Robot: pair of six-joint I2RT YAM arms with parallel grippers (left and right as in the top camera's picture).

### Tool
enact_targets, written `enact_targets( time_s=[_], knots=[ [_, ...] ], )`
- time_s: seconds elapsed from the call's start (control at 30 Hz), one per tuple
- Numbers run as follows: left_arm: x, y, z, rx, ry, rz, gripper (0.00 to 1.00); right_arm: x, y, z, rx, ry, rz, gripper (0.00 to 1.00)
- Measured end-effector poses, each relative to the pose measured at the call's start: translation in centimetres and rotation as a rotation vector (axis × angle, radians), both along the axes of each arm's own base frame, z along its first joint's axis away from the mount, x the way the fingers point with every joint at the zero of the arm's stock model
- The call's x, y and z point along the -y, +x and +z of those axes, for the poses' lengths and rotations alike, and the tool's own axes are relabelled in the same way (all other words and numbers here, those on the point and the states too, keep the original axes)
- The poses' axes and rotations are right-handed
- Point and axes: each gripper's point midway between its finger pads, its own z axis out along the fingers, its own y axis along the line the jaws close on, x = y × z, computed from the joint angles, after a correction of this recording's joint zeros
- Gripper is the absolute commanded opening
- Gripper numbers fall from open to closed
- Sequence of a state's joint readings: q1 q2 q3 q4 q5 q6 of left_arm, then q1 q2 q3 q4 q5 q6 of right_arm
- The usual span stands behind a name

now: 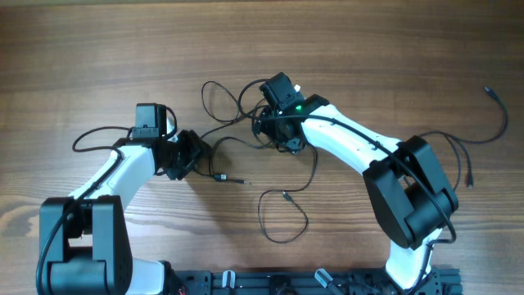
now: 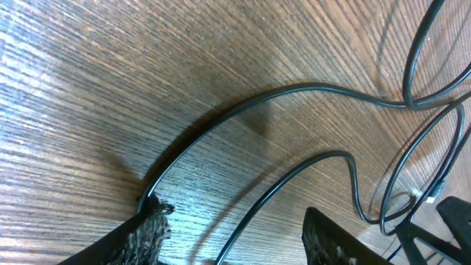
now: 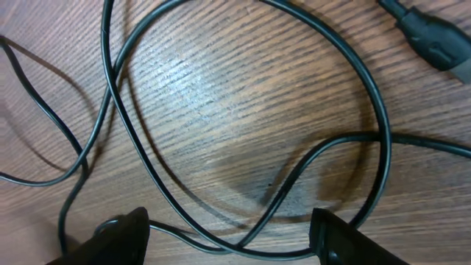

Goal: Untangle cables
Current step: 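Return the right gripper to the remaining cable pile and grasp, then lift a black cable with the right gripper and pull it up-right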

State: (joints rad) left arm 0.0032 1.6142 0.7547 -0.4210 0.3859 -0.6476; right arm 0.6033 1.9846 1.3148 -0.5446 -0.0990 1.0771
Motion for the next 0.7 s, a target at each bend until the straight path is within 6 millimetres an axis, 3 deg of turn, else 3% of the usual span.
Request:
enact_targets(
  time_s=[0.23, 0.27, 0.3, 0.33, 0.37, 0.43, 0.6, 0.7],
  knots=[
    [0.0, -0.1, 0.0, -0.002, 0.0, 0.0, 0.63, 0.1, -0.1, -1.2, -0.005, 0.037, -0.096, 0.68],
    [0.0, -0.1, 0.0, -0.002, 0.0, 0.0, 0.63, -0.1, 0.2, -1.2, 0.009, 0.05, -0.102, 0.61],
    [0.0, -0.1, 0.0, -0.002, 0.0, 0.0, 0.63, -0.2, 0.5, -1.2, 0.022, 0.064, -0.108, 0.48],
    [0.0, -0.1, 0.0, -0.002, 0.0, 0.0, 0.63, -0.2, 0.4, -1.3, 0.024, 0.071, -0.117, 0.26],
    [0.0, -0.1, 0.0, -0.003, 0.0, 0.0, 0.63, 0.0, 0.2, -1.5, 0.02, 0.069, -0.127, 0.15],
    [0.0, -0.1, 0.0, -0.003, 0.0, 0.0, 0.63, 0.3, -0.2, -2.0, 0.005, 0.057, -0.132, 0.04],
    [0.0, -0.2, 0.0, -0.006, 0.0, 0.0, 0.63, 0.6, -0.5, -2.3, 0.004, 0.037, -0.108, 0.04],
    [0.0, -0.3, 0.0, -0.014, 0.0, 0.0, 0.63, 0.8, -0.8, -2.4, 0.023, -0.001, -0.002, 0.04]
  ],
)
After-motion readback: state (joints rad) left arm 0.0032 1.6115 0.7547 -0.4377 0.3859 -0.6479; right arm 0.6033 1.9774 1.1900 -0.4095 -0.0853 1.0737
